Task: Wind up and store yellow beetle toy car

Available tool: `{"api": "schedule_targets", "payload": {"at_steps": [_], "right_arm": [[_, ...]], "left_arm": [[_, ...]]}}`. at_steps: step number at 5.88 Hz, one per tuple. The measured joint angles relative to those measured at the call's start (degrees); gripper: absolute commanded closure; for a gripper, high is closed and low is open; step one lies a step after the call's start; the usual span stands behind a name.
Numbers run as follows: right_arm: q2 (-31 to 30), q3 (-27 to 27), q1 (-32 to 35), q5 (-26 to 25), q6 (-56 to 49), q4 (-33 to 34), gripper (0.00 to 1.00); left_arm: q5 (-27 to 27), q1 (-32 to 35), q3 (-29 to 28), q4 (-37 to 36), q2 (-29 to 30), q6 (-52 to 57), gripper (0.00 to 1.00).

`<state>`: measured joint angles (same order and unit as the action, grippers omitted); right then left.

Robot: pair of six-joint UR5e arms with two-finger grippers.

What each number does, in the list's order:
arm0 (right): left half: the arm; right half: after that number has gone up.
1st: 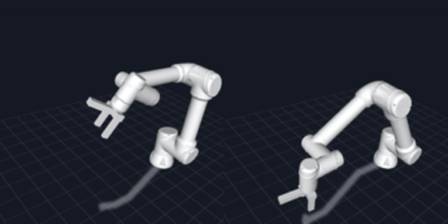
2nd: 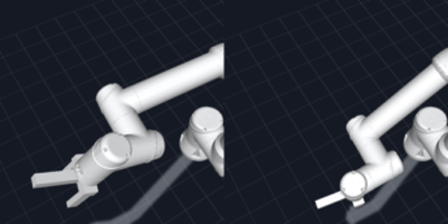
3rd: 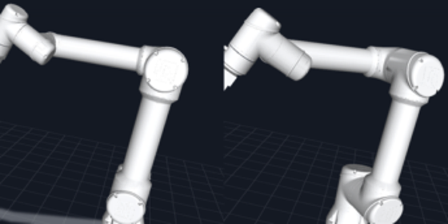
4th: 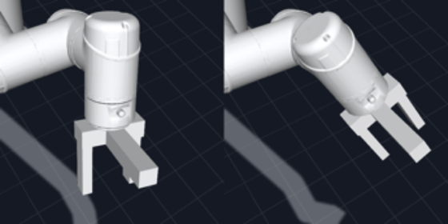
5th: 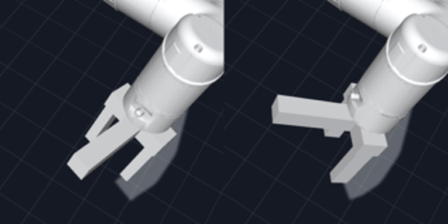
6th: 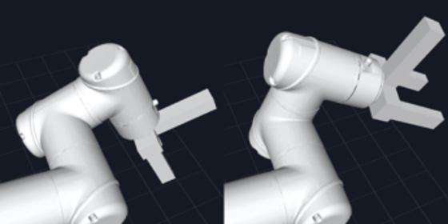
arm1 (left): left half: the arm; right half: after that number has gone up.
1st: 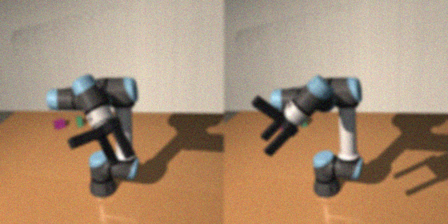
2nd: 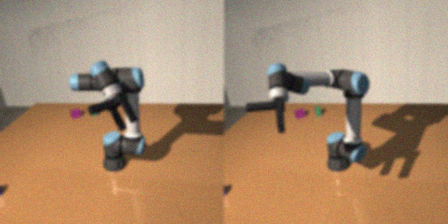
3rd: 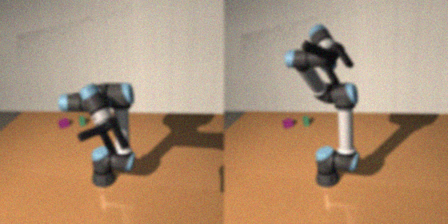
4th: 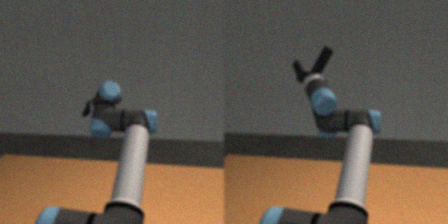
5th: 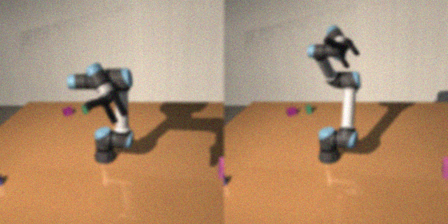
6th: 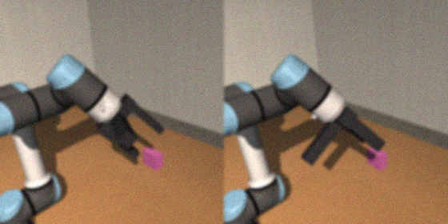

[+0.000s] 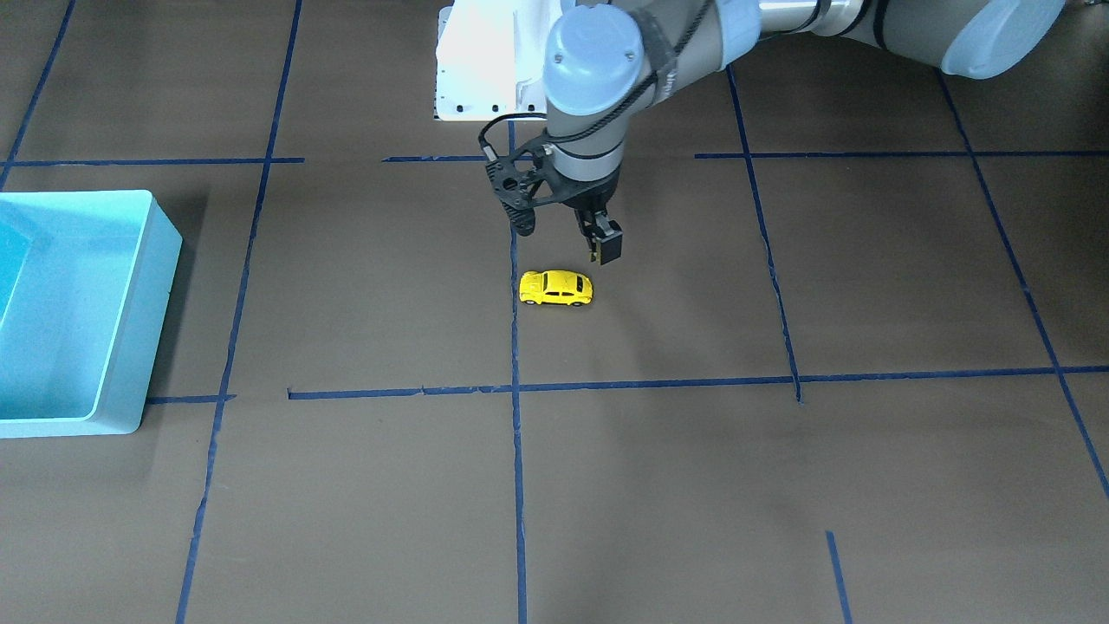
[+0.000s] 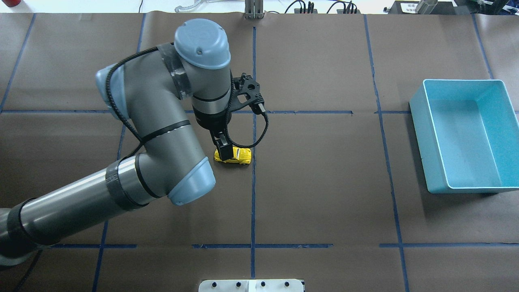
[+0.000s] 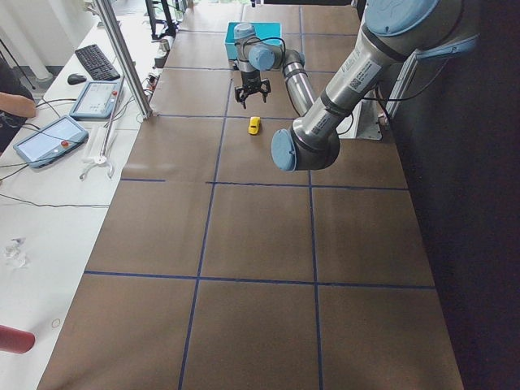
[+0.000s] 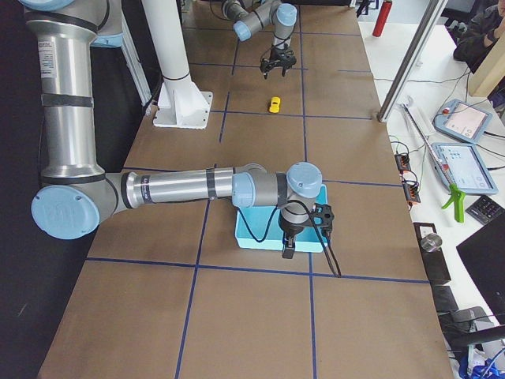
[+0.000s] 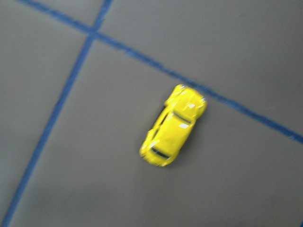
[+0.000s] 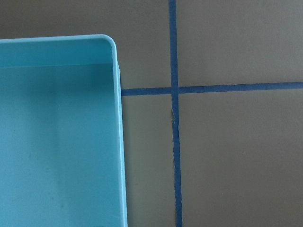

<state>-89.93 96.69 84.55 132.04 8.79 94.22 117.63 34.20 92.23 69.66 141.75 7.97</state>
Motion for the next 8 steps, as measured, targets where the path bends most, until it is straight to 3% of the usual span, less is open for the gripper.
{"api": "schedule_targets", "payload": {"at_steps": [1,4,8], "right_arm": [[-0.15,0.05,0.0,0.01,0.0,0.0,0.0],[-0.39,0.07,0.0,0.05,0.0,0.0,0.0],[-0.43,0.22,0.0,0.12,0.0,0.0,0.0]], "left_arm": [[-1.4,-1.0,-2.49,0.1,1.53,4.01,0.0],[-14.12,-6.25,-8.38,1.87,3.26,8.98,0.0],[-16.4,-7.16,-17.36,8.31,5.55,10.47,0.0]]}}
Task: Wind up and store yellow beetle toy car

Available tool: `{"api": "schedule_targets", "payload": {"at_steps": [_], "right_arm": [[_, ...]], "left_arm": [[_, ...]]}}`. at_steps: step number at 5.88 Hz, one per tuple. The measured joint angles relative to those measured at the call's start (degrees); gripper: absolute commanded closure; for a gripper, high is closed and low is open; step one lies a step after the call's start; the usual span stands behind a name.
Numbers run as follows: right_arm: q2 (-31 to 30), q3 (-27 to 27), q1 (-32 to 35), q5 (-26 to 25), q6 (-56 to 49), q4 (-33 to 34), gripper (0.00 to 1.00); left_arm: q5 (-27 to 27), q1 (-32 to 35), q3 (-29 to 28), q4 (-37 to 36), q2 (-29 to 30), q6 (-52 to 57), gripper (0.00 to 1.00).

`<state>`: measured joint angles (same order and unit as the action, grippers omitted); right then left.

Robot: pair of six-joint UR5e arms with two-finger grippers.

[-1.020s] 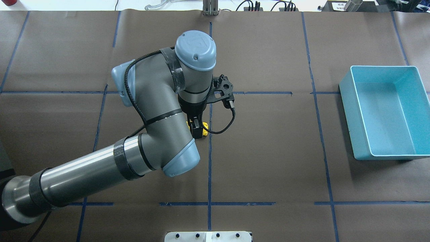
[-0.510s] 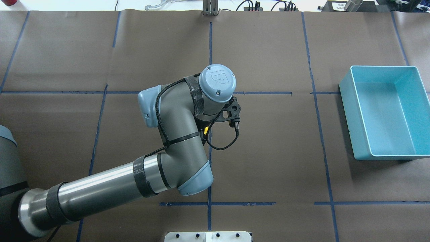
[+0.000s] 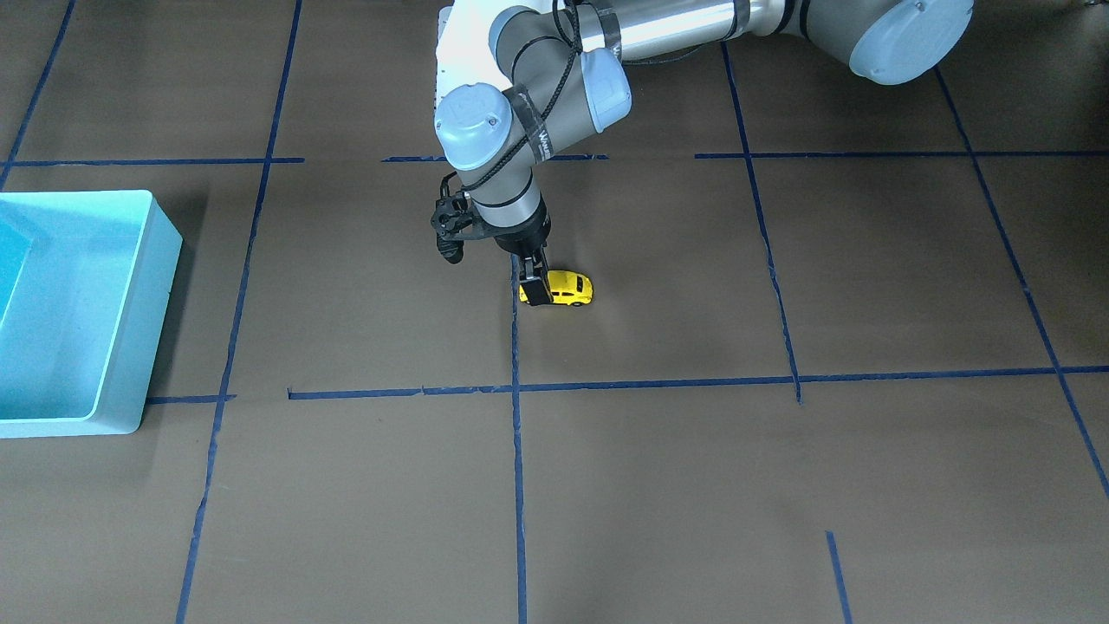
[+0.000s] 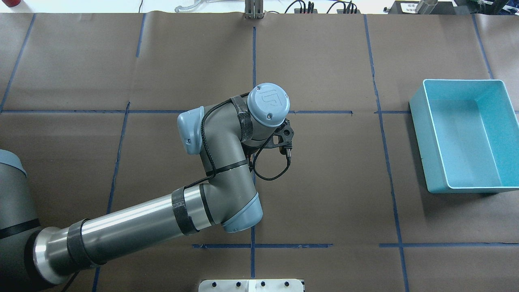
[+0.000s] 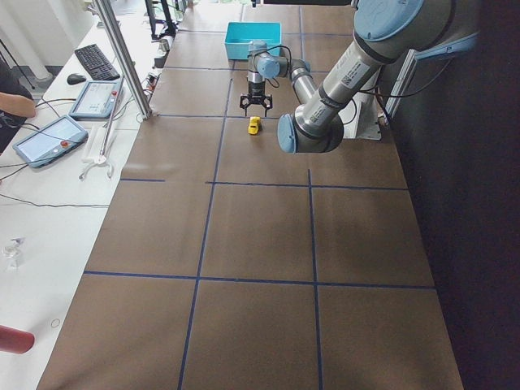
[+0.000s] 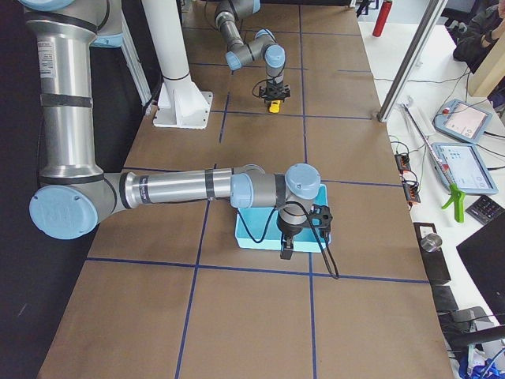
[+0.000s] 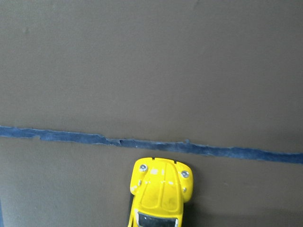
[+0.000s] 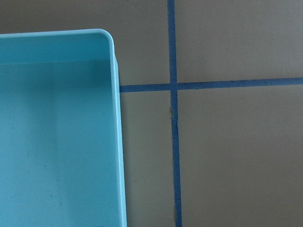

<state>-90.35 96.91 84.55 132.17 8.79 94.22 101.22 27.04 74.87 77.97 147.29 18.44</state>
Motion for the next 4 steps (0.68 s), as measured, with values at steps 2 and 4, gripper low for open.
{"api": "schedule_targets", "payload": {"at_steps": [2,4], "right_arm": [[0.0,0.03,0.0,0.02,0.0,0.0,0.0],[-0.06,0.07,0.0,0.05,0.0,0.0,0.0]], "left_arm": [[-0.14,-0.18,-3.45,2.64,0.87,-0.07,0.04],[-0.15,-0.69,-5.18,5.18,1.04,-0.01,0.22]]}}
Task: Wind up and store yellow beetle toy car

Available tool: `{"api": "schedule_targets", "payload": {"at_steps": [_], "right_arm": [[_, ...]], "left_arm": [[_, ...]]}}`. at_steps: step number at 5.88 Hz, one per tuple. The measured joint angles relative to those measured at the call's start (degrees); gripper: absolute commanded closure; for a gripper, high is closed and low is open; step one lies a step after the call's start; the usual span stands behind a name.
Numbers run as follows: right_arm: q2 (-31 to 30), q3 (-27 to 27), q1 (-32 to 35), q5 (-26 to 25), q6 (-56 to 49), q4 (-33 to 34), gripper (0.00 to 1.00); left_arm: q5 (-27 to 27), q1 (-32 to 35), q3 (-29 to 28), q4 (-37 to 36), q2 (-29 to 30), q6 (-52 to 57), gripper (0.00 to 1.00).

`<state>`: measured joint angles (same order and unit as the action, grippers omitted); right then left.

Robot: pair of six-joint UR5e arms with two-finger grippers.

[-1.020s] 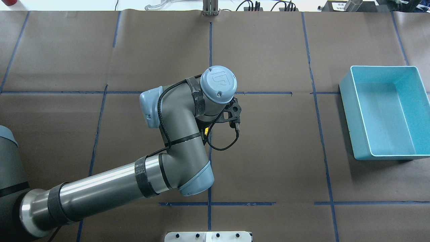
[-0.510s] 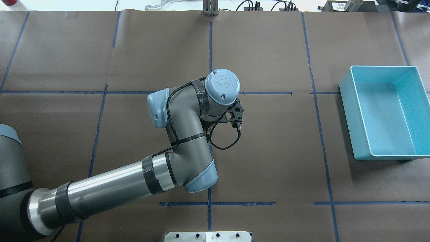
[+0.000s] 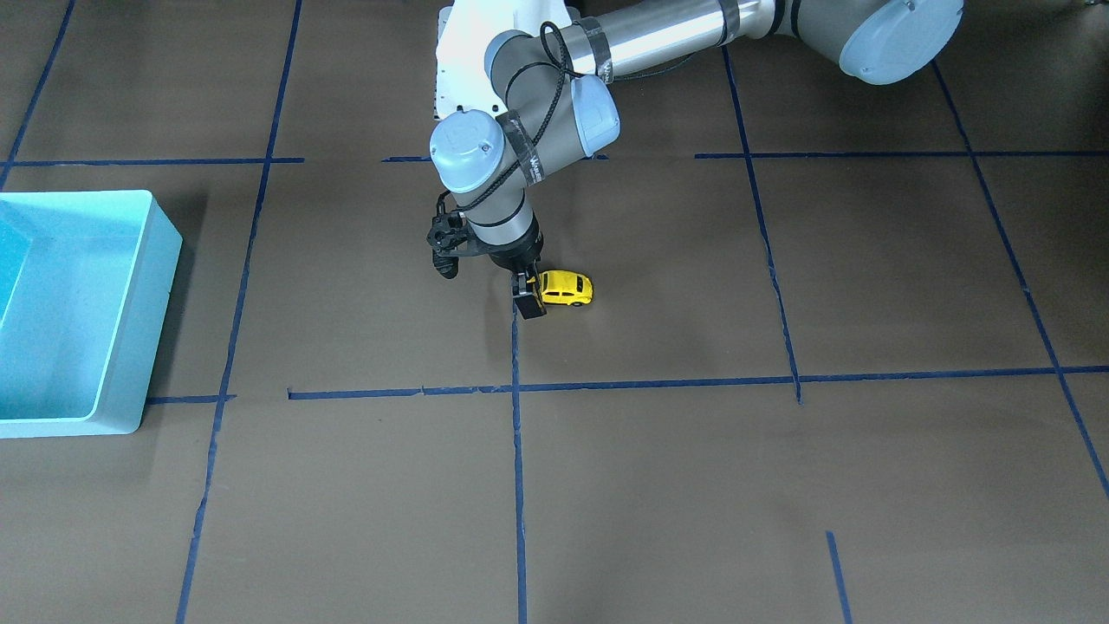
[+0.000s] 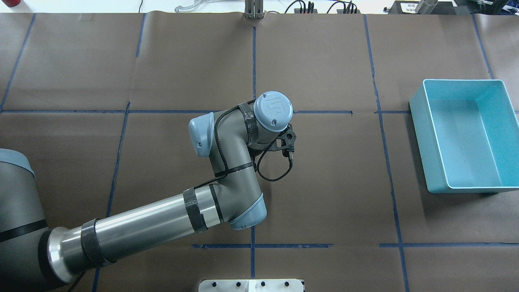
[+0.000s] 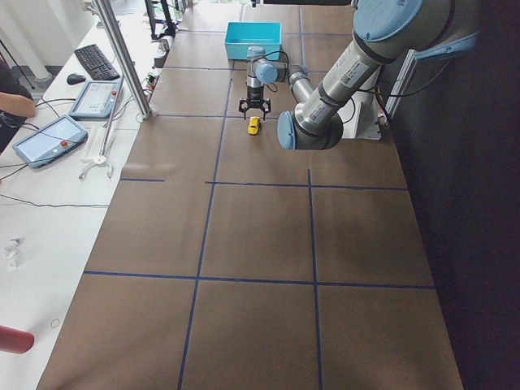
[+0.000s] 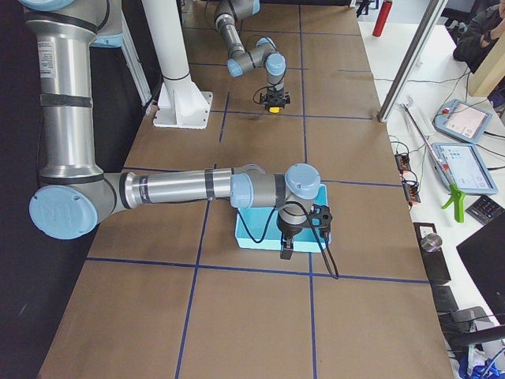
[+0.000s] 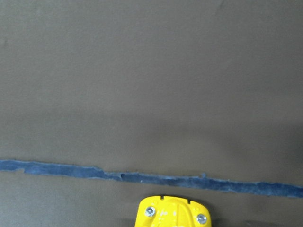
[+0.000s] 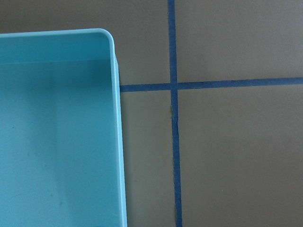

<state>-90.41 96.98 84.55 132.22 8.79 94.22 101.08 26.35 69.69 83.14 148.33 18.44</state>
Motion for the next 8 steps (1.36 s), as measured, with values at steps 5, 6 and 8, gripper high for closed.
{"api": "schedule_targets", "payload": {"at_steps": [5,6,8], "right_arm": [[-0.03,0.13,0.0,0.06,0.0,0.0,0.0],[-0.03,0.13,0.0,0.06,0.0,0.0,0.0],[-0.03,0.14,0.0,0.06,0.0,0.0,0.0]], "left_arm": [[0.27,0.03,-0.26,1.9,-0.09,0.96,0.85],[0.41,0.09,1.34,1.72,-0.13,1.99,0.85],[0.65,0.02,4.11,4.82,-0.32,2.74,0.85]]}}
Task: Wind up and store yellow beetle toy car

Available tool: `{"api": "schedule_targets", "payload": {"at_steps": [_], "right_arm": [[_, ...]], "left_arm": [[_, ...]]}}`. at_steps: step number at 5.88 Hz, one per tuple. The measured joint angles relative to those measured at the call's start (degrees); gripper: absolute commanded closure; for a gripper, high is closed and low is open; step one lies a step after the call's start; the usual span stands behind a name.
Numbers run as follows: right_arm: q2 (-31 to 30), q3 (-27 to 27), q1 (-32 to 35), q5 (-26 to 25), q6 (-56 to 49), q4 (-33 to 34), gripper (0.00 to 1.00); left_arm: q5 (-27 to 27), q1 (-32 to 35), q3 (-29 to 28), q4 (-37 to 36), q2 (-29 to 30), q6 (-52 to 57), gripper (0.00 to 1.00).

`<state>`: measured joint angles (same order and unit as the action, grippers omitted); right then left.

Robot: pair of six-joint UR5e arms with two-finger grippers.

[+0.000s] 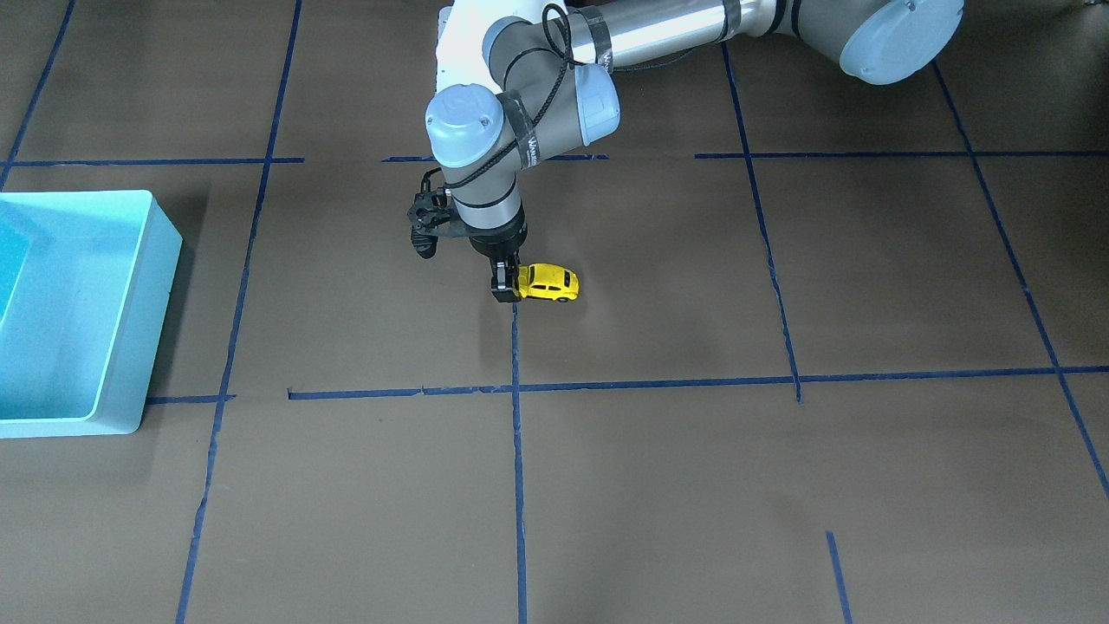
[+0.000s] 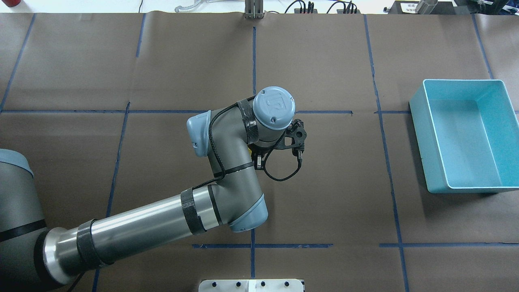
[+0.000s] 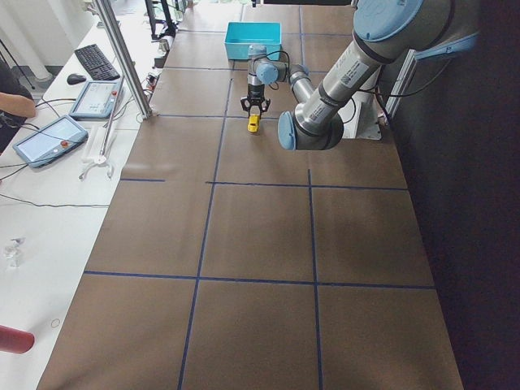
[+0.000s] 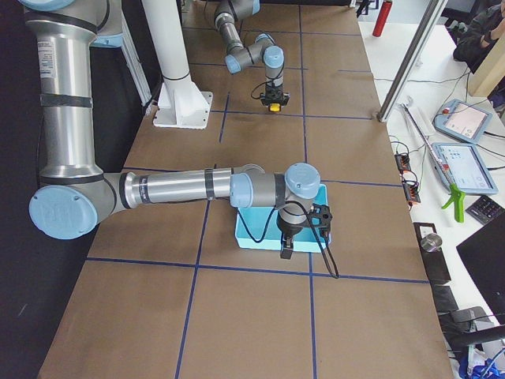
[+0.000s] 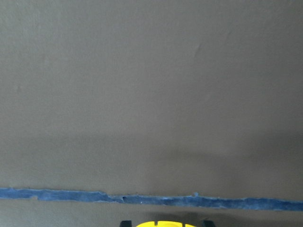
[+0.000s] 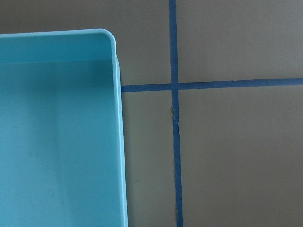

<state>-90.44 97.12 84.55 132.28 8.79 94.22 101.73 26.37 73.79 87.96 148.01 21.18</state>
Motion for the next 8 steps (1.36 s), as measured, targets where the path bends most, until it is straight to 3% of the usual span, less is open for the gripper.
{"api": "schedule_targets", "payload": {"at_steps": [4,8], "right_arm": [[-0.07,0.08,0.0,0.15,0.0,0.0,0.0],[0.0,0.09,0.0,0.17,0.0,0.0,0.0]], "left_arm": [[4.71,-0.86,-0.54,7.83,-0.48,-0.09,0.85],[5.49,-0.82,-1.6,11.74,-2.17,-0.34,0.85]]}}
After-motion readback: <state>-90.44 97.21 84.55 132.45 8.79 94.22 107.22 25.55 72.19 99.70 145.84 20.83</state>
